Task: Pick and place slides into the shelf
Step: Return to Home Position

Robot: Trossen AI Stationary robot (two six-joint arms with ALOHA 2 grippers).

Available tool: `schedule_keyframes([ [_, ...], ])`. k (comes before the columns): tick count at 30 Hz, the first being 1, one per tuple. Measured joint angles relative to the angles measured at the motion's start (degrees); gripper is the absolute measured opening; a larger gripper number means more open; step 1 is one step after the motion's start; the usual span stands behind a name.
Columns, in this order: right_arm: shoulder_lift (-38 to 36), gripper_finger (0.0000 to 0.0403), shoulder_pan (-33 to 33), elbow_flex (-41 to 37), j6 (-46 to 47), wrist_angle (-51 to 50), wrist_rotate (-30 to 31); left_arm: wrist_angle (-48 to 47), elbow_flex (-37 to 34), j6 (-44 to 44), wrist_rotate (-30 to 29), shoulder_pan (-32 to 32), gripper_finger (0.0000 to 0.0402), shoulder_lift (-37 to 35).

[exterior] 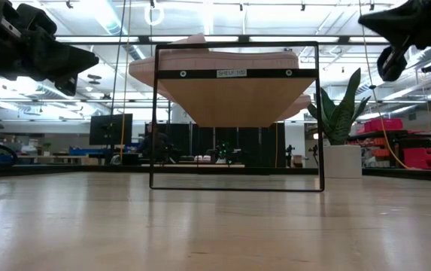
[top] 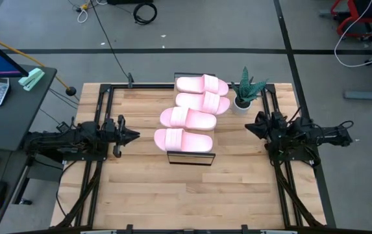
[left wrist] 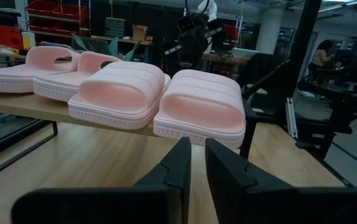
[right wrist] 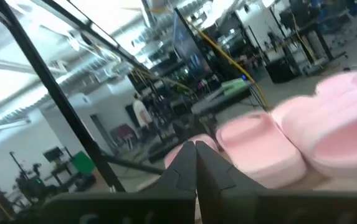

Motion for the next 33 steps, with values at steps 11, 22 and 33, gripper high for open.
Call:
schedule_keyframes([
  [11,0.03,0.0,0.0,-0.43,-2.44,0.15,-2.39,-0.02,0.0,0.0,0.01,0.0,0.0062,0.0],
  [22,0.11,0.0,-0.29,-7.08,-4.53,6.68,-3.32,-0.04,0.0,0.04,0.01,0.0,0.0054,0.0],
  [33,0.03,0.0001,-0.37,-7.32,-12.74,-1.55,-3.78,-0.04,0.0,0.0,0.01,0.0,0.0059,0.0],
])
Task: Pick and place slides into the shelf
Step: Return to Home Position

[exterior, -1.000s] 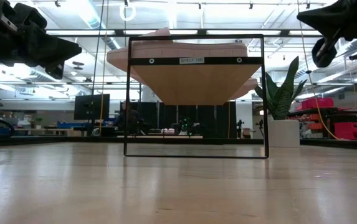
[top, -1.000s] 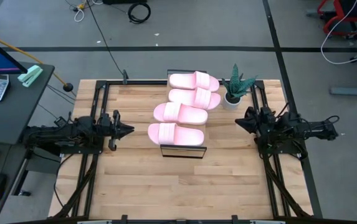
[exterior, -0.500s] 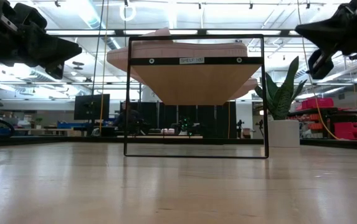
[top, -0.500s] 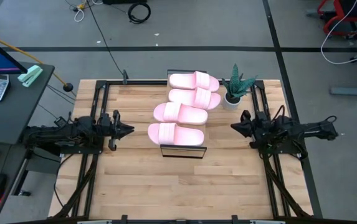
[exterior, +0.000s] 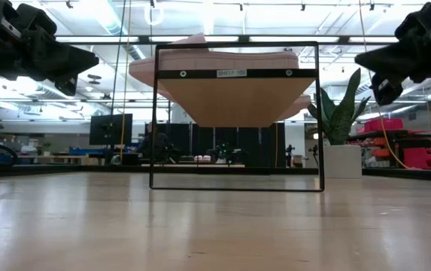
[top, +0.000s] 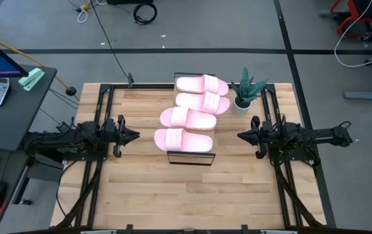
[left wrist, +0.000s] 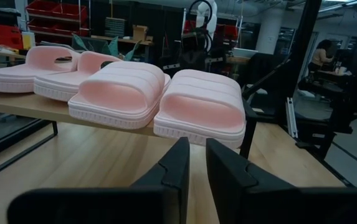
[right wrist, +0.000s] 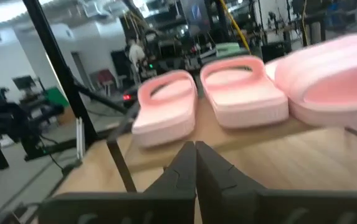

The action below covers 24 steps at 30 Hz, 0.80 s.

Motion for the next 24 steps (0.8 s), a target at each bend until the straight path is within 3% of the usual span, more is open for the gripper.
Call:
schedule_keyframes([
  [9,2.45,0.0022,0.0,0.0,-0.72,-1.58,0.35,0.0,0.0,0.02,-0.02,0.0,0.0062,0.0],
  [24,3.5,0.0024,0.0,0.02,-0.41,-1.76,0.42,0.0,0.0,0.0,0.0,0.0,0.0056,0.0],
])
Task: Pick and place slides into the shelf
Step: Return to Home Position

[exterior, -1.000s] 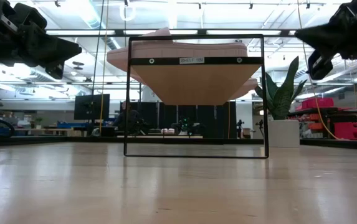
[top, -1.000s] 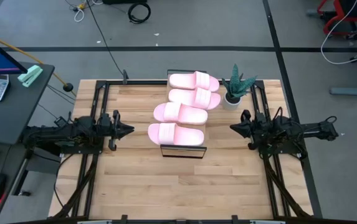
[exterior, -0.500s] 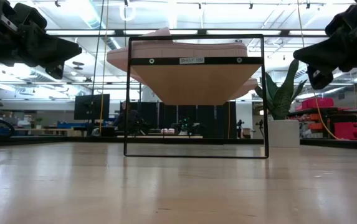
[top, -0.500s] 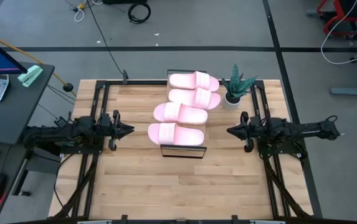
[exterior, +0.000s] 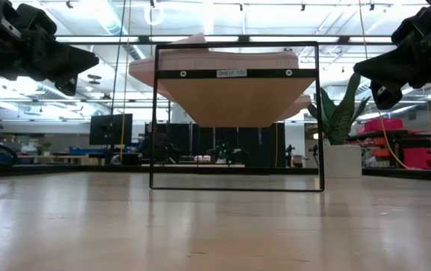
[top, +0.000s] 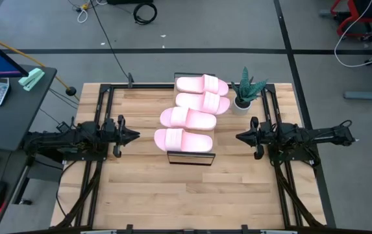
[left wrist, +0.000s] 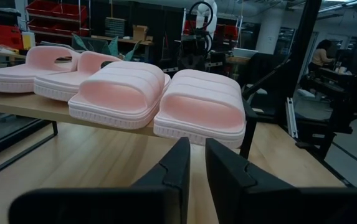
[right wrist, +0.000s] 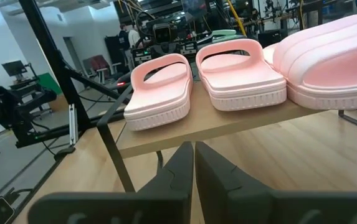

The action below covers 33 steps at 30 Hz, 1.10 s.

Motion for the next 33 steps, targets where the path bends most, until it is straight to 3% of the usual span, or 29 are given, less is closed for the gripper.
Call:
schedule_keyframes([
  [33,0.02,0.0023,0.0,0.0,0.07,-0.09,0.02,0.02,0.0,0.01,0.0,0.0,0.0054,0.0],
])
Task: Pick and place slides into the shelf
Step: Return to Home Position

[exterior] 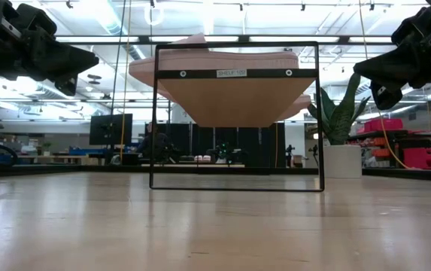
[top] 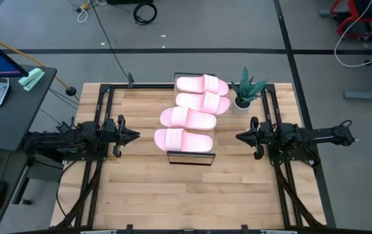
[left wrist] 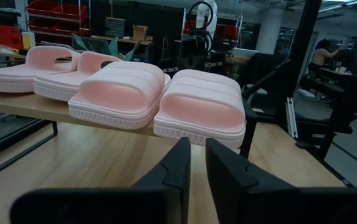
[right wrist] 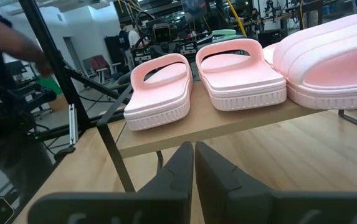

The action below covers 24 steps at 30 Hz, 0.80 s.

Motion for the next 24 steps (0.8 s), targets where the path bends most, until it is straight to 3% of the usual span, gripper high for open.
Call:
schedule_keyframes([
  [24,0.0,0.0023,0.01,0.0,0.02,-0.02,0.0,-0.02,0.0,-0.01,-0.02,0.0,0.0054,0.0],
])
